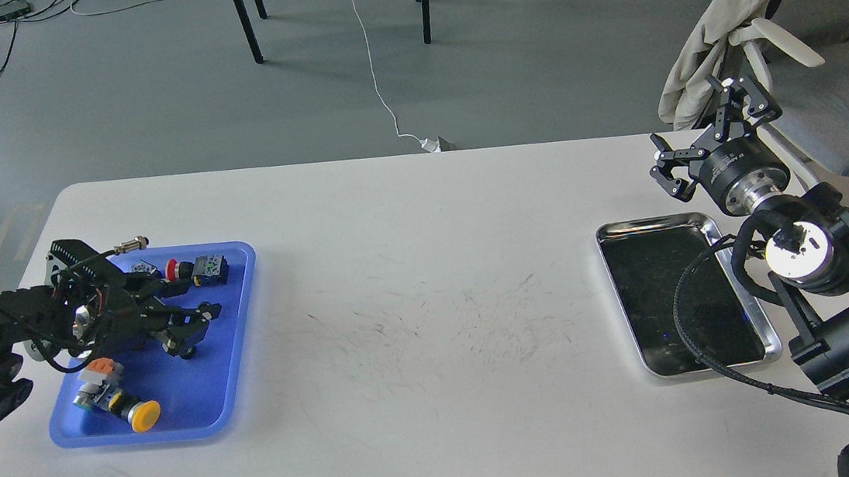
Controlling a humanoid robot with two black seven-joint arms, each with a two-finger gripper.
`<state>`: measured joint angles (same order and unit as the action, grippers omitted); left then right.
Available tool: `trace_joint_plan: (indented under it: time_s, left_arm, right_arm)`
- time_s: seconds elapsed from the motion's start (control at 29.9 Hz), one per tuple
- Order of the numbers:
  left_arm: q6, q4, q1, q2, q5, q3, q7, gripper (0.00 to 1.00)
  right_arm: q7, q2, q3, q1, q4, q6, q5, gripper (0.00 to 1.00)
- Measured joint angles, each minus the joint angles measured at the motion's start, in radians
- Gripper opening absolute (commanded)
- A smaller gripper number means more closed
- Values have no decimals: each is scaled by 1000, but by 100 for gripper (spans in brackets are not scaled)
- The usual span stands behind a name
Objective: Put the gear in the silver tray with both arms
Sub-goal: 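Grasp a small black gear in the blue tray with the left gripper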
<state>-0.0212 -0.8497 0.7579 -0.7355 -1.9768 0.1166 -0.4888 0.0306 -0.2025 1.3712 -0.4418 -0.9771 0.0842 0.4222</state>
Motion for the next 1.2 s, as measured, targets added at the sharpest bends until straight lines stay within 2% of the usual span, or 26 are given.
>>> trace_joint_plan:
  time_s: [0.13, 0.64, 1.0, 1.2]
  left_arm:
    - [0, 2, 0, 15, 0, -4, 0, 63]
    - [-2, 32, -6, 32, -6, -8, 0, 42]
    - [-5, 47, -12, 39, -31, -8, 0, 35]
    - [-5, 46, -13, 39, -36, -8, 0, 28]
  right_arm:
    - [0, 0, -1, 0, 0, 0, 1, 99]
    - [0, 1, -1, 8, 0, 0, 1, 99]
    - [0, 0, -1, 8, 0, 0, 1, 99]
    - [0, 0, -1, 9, 0, 0, 2, 99]
